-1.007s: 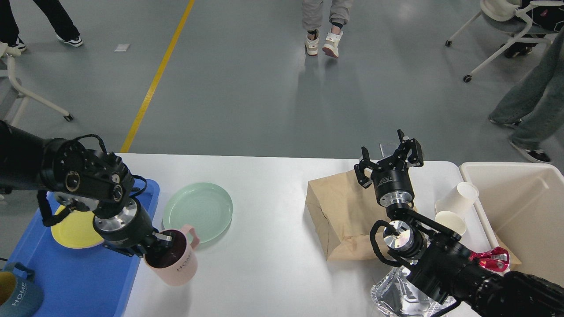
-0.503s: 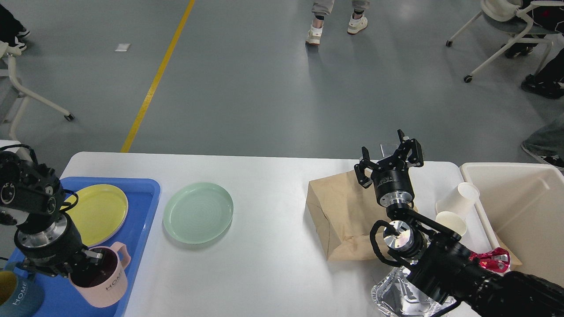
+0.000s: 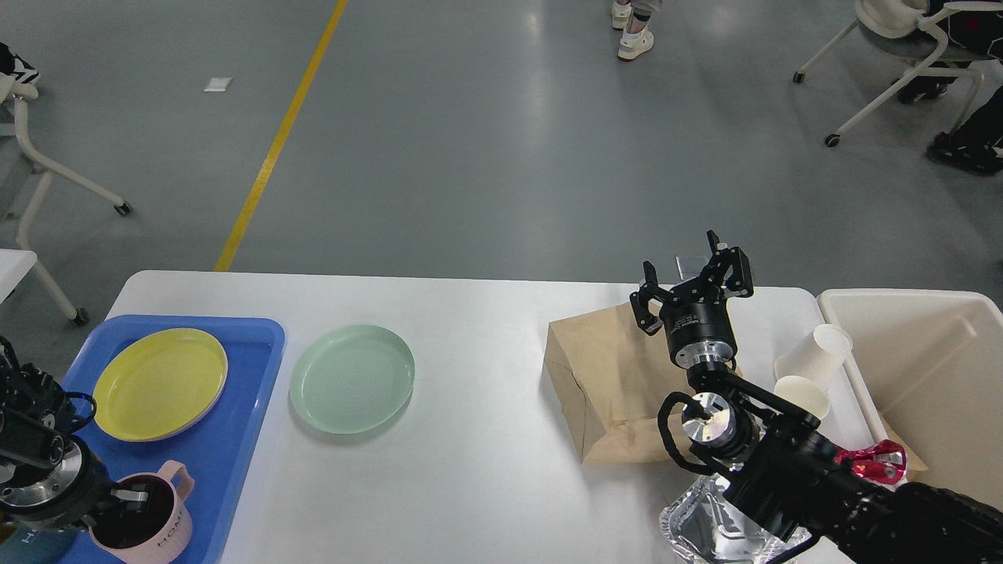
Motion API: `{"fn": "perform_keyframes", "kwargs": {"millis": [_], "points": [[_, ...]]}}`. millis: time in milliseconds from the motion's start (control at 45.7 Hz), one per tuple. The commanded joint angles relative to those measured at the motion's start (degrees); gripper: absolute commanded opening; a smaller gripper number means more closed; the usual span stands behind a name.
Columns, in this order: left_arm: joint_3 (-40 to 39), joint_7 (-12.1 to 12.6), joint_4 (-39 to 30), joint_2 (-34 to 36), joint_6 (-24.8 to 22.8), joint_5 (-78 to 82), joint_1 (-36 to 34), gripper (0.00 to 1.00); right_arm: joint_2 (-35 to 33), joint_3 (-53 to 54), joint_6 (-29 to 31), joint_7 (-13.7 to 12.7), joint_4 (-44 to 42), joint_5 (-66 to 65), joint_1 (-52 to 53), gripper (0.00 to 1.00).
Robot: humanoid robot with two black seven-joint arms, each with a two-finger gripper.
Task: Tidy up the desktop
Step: 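Carry the pink mug with the left gripper onto the blue tray, then move the left gripper to the pale green plate's edge and grip it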
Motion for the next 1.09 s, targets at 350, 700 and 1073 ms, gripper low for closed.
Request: {"fn": "perform_keyframes", "kwargs": {"millis": [350, 700, 1073], "points": [[-1.3, -0.6, 3.7, 1.0, -0.3, -1.1, 1.8, 0.58, 0.0, 0.0, 0.0, 0.0, 0.0, 0.0, 0.0, 1.00], [-2.0, -0.8, 3.8, 7.9, -14.1, -1.1, -7.5, 0.93, 0.0, 0.0, 0.0, 0.0, 0.0, 0.0, 0.0, 1.00], [-7.0, 0.0, 6.8, 8.6, -22.0, -14.3, -15.7, 0.93, 0.0, 0.0, 0.0, 0.0, 0.0, 0.0, 0.0, 1.00]]}}
